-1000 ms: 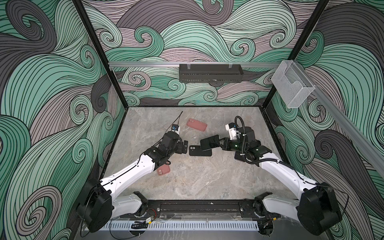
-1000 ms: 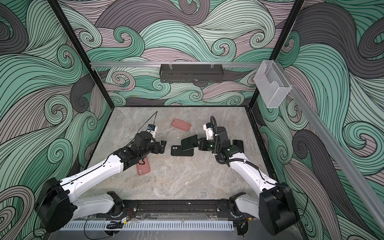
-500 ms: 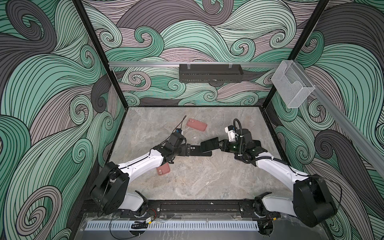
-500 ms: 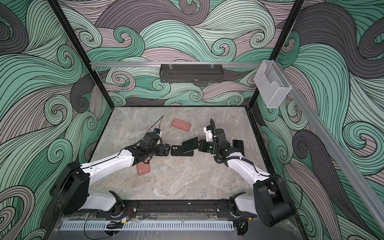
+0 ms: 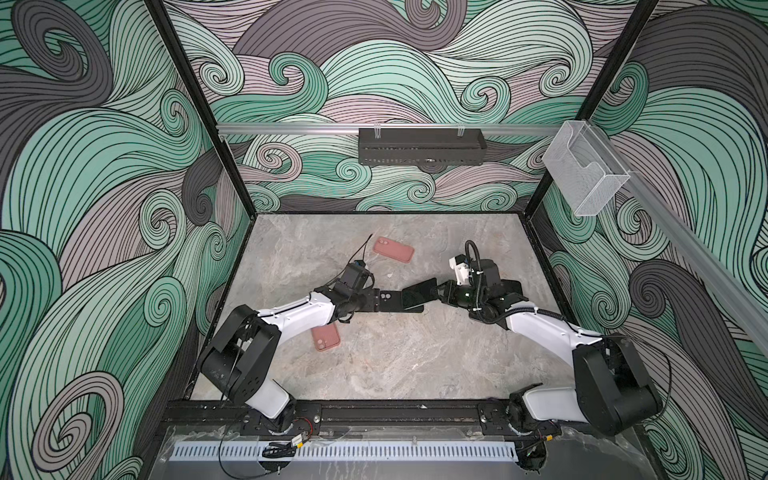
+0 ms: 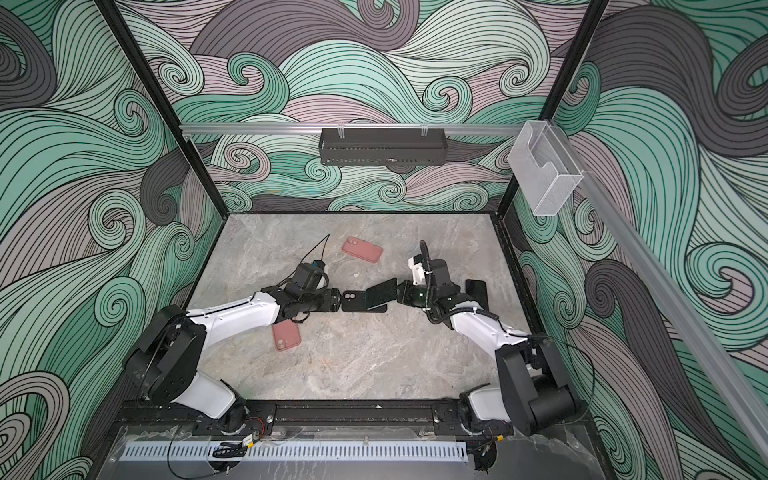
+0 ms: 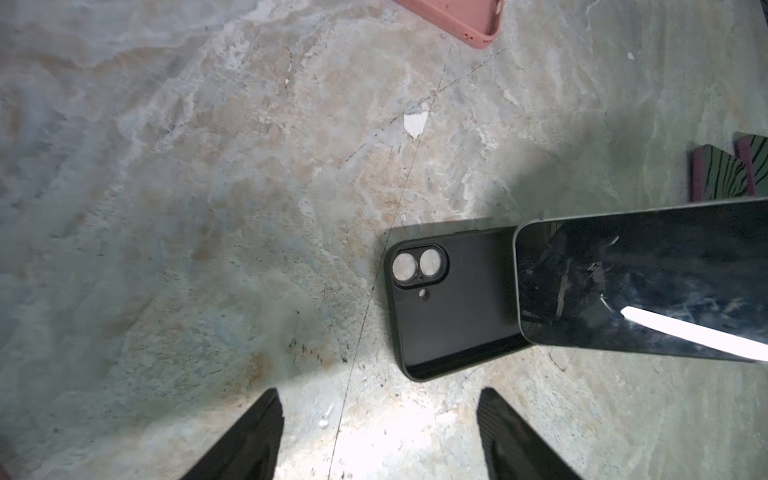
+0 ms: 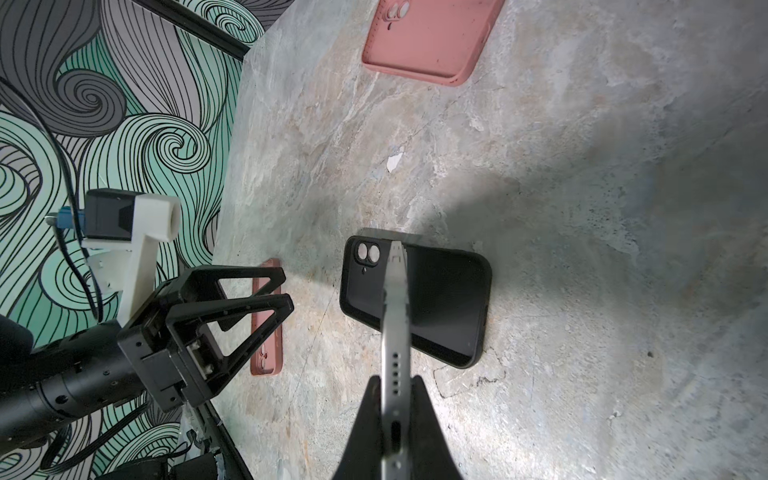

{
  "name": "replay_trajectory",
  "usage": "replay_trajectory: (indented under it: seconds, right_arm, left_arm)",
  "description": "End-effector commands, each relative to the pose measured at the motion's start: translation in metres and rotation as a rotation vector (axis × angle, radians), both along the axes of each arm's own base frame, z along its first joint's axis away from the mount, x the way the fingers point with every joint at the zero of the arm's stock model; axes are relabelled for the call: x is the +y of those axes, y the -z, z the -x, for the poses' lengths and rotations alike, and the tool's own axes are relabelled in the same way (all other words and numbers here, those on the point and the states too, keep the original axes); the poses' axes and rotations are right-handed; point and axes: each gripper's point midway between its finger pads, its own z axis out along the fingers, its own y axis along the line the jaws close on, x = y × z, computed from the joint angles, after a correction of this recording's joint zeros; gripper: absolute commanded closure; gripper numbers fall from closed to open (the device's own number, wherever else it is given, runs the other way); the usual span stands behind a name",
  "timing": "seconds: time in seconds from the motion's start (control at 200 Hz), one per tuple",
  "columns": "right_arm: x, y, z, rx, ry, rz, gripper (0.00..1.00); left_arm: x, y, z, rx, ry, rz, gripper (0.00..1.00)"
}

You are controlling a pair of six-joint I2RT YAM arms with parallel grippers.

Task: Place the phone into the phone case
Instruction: 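Lower the left gripper onto the black case edge while the right gripper holds the phone, then lower the phone with the right gripper onto the case held by the left gripper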

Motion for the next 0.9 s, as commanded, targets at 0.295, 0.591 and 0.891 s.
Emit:
replay_trajectory:
  seconds: [0.295, 0.591, 0.891]
  right_arm:
    - [-0.001, 0.009, -0.009, 0.07, 0.022, -0.067, 0.99]
    - [-0.002, 0.022, -0.01, 0.124, 0.015, -0.08, 0.97]
    - [-0.002, 0.037, -0.008, 0.175, 0.006, -0.09, 0.95]
  left_arm:
    - [-0.015, 0.008, -0.018, 0.045, 0.0, 0.018, 0.39]
    - [-0.022, 0.027, -0.019, 0.103, -0.007, 0.026, 0.5]
    - [-0.026, 0.033, -0.02, 0.123, -0.005, 0.037, 0.63]
